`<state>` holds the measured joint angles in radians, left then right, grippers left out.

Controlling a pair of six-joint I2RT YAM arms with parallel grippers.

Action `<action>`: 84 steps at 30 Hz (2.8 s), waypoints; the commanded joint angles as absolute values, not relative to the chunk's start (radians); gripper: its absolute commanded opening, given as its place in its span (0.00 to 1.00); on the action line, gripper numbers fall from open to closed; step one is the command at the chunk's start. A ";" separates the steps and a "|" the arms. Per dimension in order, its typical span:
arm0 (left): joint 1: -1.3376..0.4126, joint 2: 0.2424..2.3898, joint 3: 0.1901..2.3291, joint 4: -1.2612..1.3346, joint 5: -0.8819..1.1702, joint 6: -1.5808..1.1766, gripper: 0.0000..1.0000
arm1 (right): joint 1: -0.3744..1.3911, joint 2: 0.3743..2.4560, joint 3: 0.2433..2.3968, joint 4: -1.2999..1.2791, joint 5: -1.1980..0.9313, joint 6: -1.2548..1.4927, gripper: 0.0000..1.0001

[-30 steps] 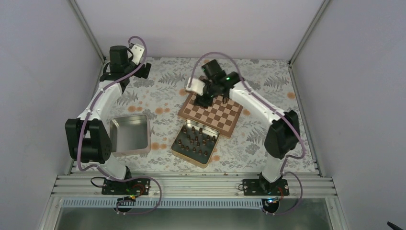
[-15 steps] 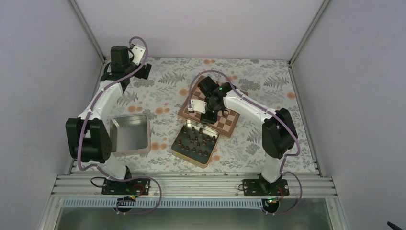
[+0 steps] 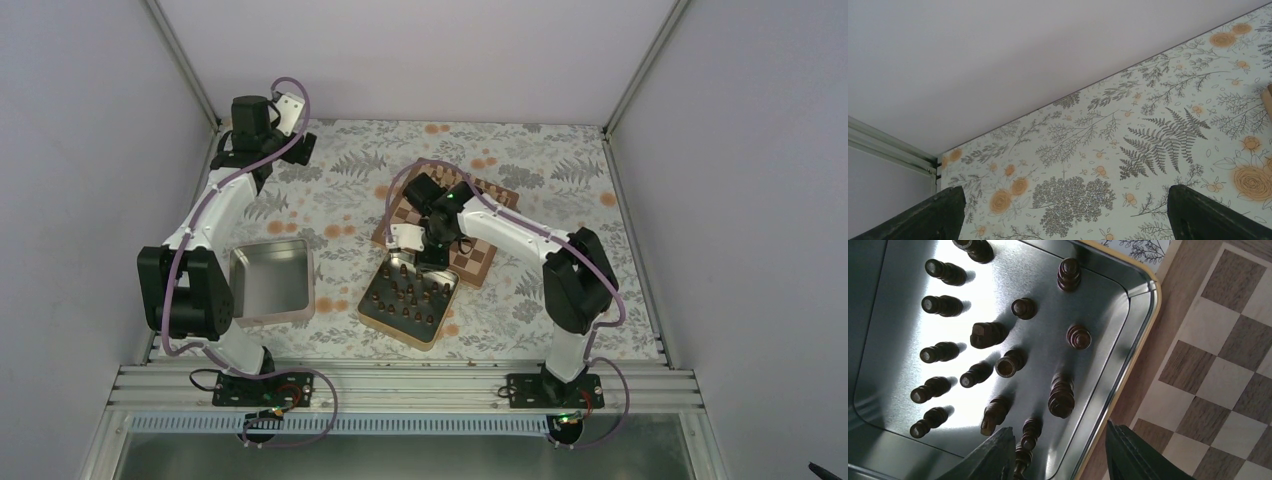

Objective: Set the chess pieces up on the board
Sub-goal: Pick up the chess piece from the storage box, then place the chess piece on the chessboard.

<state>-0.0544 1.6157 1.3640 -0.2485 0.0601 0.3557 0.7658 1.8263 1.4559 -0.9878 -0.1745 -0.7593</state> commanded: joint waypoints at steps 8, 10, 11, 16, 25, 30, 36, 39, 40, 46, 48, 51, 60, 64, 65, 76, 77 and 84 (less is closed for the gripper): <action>-0.057 1.614 1.358 -0.227 0.062 0.366 1.00 | 0.775 1.866 1.442 -0.968 -0.203 -0.782 0.45; -0.057 1.615 1.357 -0.229 0.061 0.367 1.00 | 0.775 1.874 1.447 -0.971 -0.209 -0.784 0.44; -0.057 1.615 1.356 -0.227 0.061 0.368 1.00 | 0.776 1.878 1.448 -0.970 -0.207 -0.785 0.44; -0.057 1.620 1.358 -0.226 0.060 0.368 1.00 | 0.776 1.895 1.450 -0.960 -0.209 -0.789 0.43; -0.058 1.626 1.355 -0.227 0.061 0.369 1.00 | 0.778 1.922 1.454 -0.952 -0.214 -0.794 0.37; -0.057 1.629 1.355 -0.229 0.064 0.370 1.00 | 0.779 1.929 1.444 -0.932 -0.213 -0.792 0.36; -0.057 1.628 1.356 -0.230 0.067 0.370 1.00 | 0.780 1.939 1.444 -0.915 -0.203 -0.787 0.29; -0.057 1.626 1.352 -0.228 0.067 0.370 1.00 | 0.783 1.946 1.442 -0.917 -0.185 -0.783 0.26; -0.057 1.627 1.351 -0.230 0.068 0.370 1.00 | 0.784 1.946 1.443 -0.918 -0.180 -0.781 0.26; -0.058 1.623 1.350 -0.232 0.082 0.372 1.00 | 0.785 1.937 1.437 -0.926 -0.165 -0.775 0.27; -0.058 1.623 1.348 -0.233 0.088 0.373 1.00 | 0.785 1.937 1.432 -0.921 -0.159 -0.772 0.27; -0.058 1.622 1.349 -0.235 0.092 0.373 1.00 | 0.785 1.943 1.429 -0.918 -0.151 -0.769 0.27; -0.057 1.623 1.351 -0.238 0.100 0.376 1.00 | 0.787 1.936 1.432 -0.925 -0.150 -0.765 0.17; -0.057 1.618 1.351 -0.237 0.099 0.376 1.00 | 0.787 1.917 1.458 -0.953 -0.186 -0.764 0.15; -0.057 1.617 1.353 -0.238 0.098 0.376 1.00 | 0.787 1.912 1.466 -0.962 -0.190 -0.763 0.15; -0.057 1.595 1.348 -0.239 0.093 0.380 1.00 | 0.766 1.828 1.634 -1.087 -0.267 -0.771 0.14; -0.056 1.593 1.346 -0.238 0.093 0.380 1.00 | 0.758 1.825 1.643 -1.090 -0.266 -0.772 0.14; -0.056 1.591 1.346 -0.234 0.087 0.382 1.00 | 0.664 1.855 1.683 -1.081 -0.220 -0.792 0.13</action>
